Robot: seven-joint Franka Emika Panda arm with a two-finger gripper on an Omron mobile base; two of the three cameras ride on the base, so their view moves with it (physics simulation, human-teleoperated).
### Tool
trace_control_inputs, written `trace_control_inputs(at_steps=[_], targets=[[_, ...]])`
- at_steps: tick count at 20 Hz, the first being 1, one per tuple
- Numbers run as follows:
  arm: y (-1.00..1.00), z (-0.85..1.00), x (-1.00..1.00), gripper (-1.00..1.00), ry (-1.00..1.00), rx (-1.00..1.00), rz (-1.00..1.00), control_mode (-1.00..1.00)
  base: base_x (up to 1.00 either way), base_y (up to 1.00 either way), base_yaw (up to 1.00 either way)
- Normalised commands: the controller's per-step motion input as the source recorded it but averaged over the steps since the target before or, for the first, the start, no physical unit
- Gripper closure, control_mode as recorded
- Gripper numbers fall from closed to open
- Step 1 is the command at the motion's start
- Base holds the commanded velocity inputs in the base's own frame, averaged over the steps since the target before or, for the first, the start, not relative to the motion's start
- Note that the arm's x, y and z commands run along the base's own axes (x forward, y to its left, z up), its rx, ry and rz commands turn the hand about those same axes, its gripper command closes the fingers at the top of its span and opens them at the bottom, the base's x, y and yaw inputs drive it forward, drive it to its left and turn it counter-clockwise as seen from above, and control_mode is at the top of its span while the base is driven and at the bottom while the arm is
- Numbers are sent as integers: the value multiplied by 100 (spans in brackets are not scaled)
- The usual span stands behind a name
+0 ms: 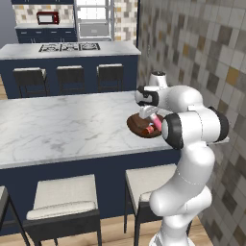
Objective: Open the fridge, grab two sodas, and place both sodas inside the bowl with ice on the dining counter.
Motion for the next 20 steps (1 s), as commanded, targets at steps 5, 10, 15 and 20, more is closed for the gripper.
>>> trace_control_inputs(at_steps=[5, 10, 15, 20], targets=[[-4, -24, 42, 100, 0, -3, 9, -100, 0, 0, 0], [0, -29, 28, 100, -1, -1, 7, -100, 0, 0, 0], [0, -25, 18, 100, -2, 0, 7, -100, 0, 0, 0], [0, -27, 14, 100, 0, 0, 7, -100, 0, 0, 0]])
